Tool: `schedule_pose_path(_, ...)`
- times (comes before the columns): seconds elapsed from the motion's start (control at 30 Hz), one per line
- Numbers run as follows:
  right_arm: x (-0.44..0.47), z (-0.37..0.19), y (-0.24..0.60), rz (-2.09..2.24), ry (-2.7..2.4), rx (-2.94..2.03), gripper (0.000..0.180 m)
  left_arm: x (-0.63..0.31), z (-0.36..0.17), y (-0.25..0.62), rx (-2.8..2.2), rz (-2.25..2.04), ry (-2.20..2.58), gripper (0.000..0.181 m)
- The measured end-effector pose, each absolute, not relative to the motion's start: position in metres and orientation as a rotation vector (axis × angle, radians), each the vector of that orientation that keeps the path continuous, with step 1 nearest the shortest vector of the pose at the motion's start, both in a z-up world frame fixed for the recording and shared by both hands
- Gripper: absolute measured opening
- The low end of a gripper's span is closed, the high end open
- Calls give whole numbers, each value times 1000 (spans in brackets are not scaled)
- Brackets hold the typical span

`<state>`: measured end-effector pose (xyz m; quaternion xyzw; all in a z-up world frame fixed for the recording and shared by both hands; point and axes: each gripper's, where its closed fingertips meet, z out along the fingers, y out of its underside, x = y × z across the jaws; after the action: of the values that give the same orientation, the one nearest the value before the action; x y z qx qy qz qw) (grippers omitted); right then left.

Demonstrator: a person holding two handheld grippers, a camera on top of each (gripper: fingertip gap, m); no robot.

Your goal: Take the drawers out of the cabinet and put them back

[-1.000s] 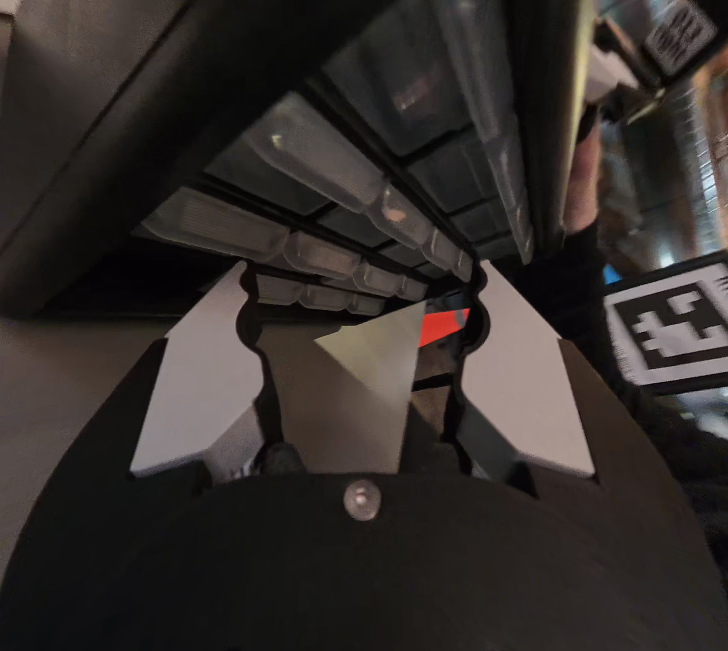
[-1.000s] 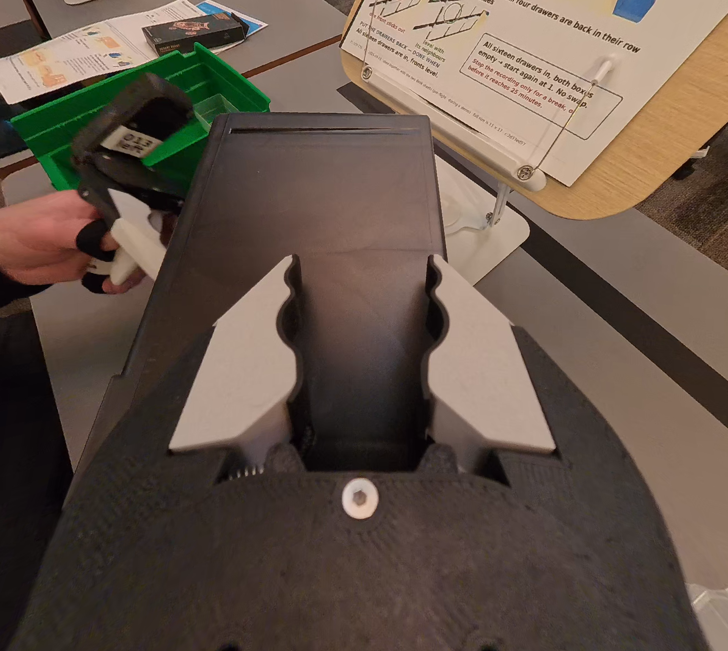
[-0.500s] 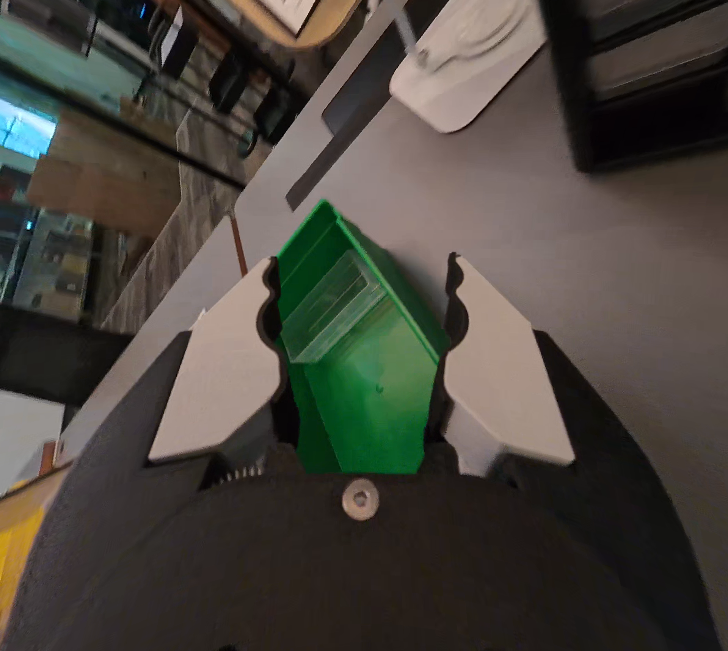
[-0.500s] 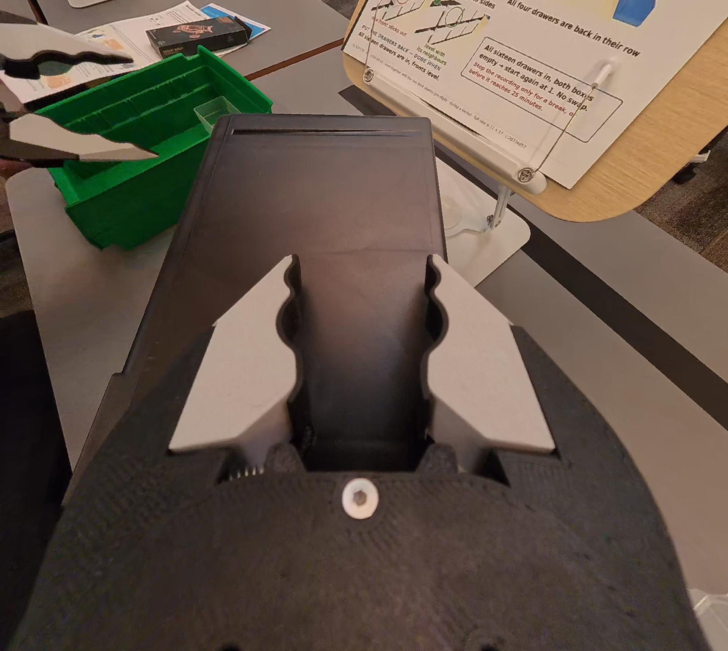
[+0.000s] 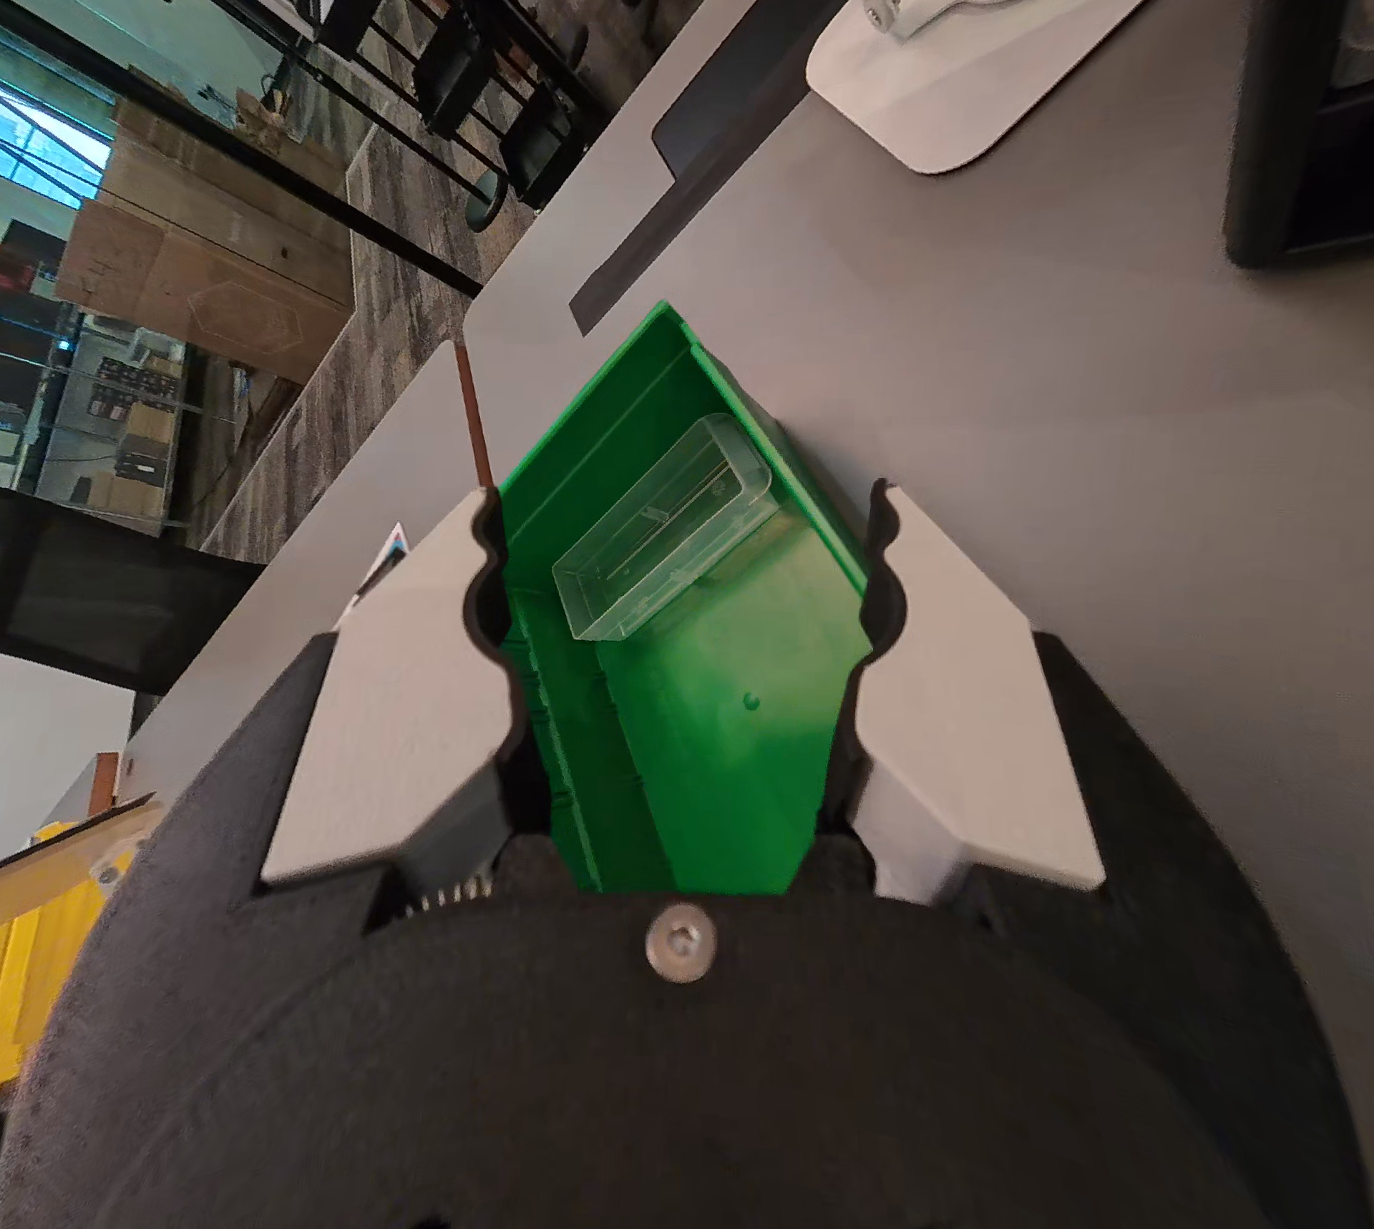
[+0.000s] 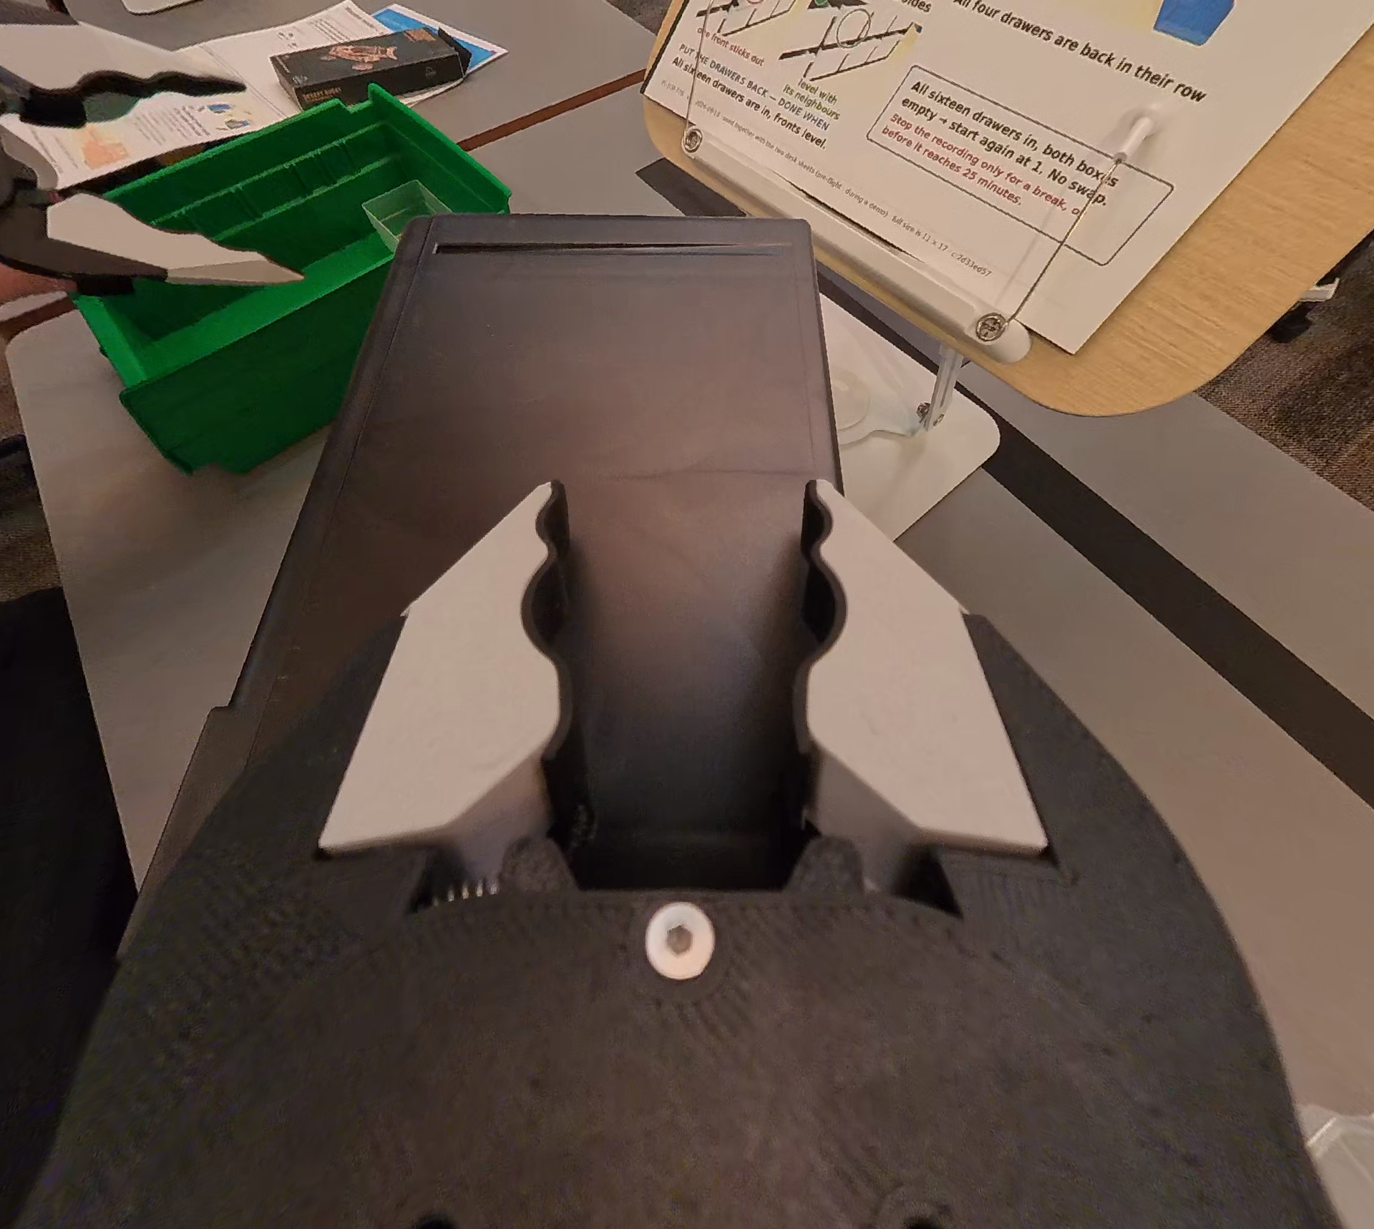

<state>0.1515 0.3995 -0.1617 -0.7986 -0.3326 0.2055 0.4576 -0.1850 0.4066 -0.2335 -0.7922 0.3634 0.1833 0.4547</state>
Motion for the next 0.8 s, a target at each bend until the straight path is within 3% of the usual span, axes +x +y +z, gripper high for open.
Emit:
schedule_pose_path(0.1,152,-162,399,506,-820,-1968,63,-194,-232,412,-1949,485,945,94)
schedule_pose_path(0.17,152,-162,399,506,-821,-1970,63,-208,-235,418,-1963,530,1032,80)
schedule_pose_path(0.27,151,-162,400,506,-823,-1972,63,-235,-247,434,-2055,500,1085,84)
schedule_pose_path(0.53,152,-162,399,506,-822,-1970,63,-285,-337,457,-2365,412,1391,82)
schedule_pose_path(0.6,152,-162,400,506,-823,-1971,63,-288,-354,461,-2435,393,1415,68)
schedule_pose_path(0.73,152,-162,399,506,-822,-1971,63,-285,-381,459,-2493,356,1502,22)
schedule_pose_path(0.8,152,-162,400,506,-821,-1971,62,-286,-385,462,-2490,400,1493,15)
